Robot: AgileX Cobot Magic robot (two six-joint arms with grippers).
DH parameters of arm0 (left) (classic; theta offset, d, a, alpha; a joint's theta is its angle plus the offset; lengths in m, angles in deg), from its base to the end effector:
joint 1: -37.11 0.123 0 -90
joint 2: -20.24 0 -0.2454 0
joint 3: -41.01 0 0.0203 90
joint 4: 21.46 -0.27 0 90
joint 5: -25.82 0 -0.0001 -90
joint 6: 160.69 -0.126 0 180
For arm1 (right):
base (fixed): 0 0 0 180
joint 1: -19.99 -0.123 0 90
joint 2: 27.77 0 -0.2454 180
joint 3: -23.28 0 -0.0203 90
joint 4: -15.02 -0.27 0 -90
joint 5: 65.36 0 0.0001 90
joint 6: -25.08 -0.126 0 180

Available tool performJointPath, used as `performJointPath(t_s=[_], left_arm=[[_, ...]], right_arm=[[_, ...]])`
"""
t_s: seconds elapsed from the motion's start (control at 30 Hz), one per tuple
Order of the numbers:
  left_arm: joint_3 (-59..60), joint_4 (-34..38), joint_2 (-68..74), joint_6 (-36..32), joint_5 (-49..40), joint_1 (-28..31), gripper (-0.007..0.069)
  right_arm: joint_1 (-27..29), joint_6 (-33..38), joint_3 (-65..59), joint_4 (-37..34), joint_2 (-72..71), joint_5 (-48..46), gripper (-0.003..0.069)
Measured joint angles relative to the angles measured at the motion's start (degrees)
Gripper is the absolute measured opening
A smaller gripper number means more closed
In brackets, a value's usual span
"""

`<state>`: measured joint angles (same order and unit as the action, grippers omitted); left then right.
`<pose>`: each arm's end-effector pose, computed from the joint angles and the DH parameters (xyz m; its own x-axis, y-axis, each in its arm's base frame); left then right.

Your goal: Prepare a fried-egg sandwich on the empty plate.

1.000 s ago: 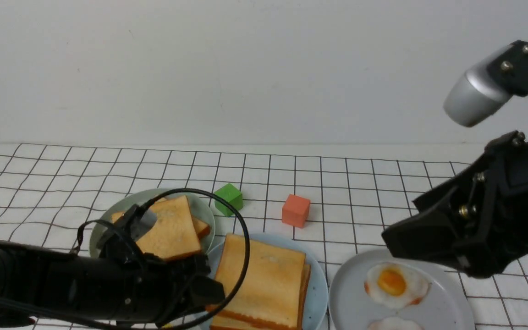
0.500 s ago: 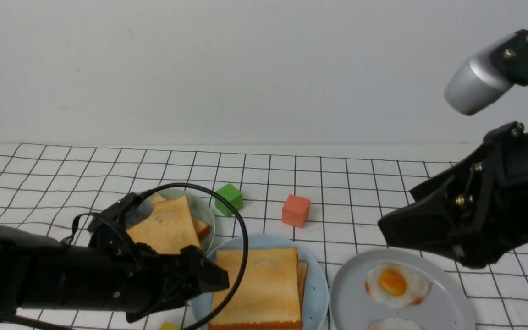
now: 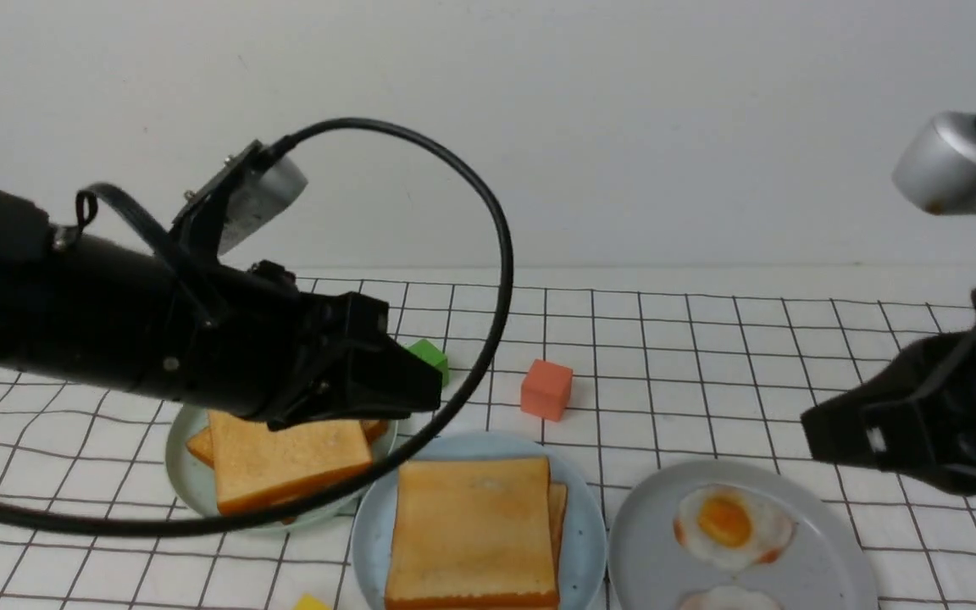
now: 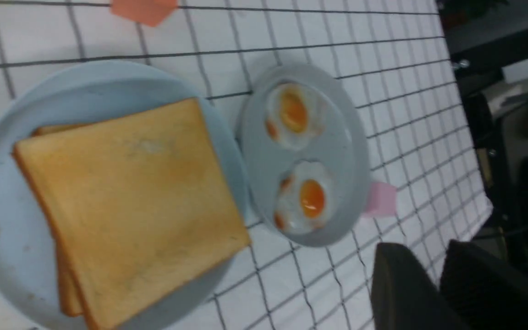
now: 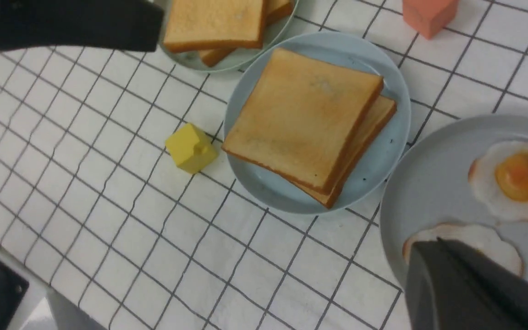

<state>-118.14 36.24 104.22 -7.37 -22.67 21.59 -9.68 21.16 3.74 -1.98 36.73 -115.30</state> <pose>0.2756 -0.1594 0.2474 -0.8646 -0.0304 -0.5015 0.3612 0.6563 -0.6625 0.2041 0.1487 0.3093 -0.7316 -0.1255 -0.6701 -0.4508 0.8264 0.3374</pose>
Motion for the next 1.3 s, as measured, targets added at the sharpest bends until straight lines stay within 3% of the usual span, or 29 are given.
performJointPath(t_s=[0.1, 0.23, 0.4, 0.5, 0.53, 0.6, 0.73, 1.3], left_arm=[[0.55, -0.06, -5.21, 0.59, -2.88, 0.0, -0.0013], [2.07, -2.15, -14.3, 3.31, -3.29, 0.0, -0.0013], [3.82, -10.77, -25.57, 14.01, -5.25, 0.0, -0.0013], [5.35, -23.53, -36.2, 26.32, -11.62, 0.0, -0.0013], [5.46, -24.25, -36.2, 26.32, -11.91, 0.0, -0.0013], [6.84, -32.88, -43.71, 33.28, -13.9, 0.0, -0.0013], [8.95, -40.19, -52.29, 38.44, -12.11, 0.0, -0.0013], [9.89, -38.77, -54.9, 39.26, -14.2, 0.0, -0.0013]], right_arm=[[0.0, -1.27, -8.06, 1.41, -7.75, 9.95, -0.001], [0.0, -1.78, -19.27, 3.43, -17.76, 25.1, -0.001], [0.0, -1.85, -29.02, 3.91, -25.91, 40.34, -0.0009], [0.0, -2.01, -34.66, 3.52, -29.21, 47.56, -0.0006], [0.0, -2.01, -34.86, 3.46, -29.37, 47.73, -0.0006], [0.0, -1.96, -36.67, 3.4, -29.79, 48.59, -0.0004], [0.0, -1.96, -36.9, 3.25, -29.79, 48.81, -0.0003], [0.0, -2.03, -36.9, 3.25, -29.79, 48.88, 0.0008]])
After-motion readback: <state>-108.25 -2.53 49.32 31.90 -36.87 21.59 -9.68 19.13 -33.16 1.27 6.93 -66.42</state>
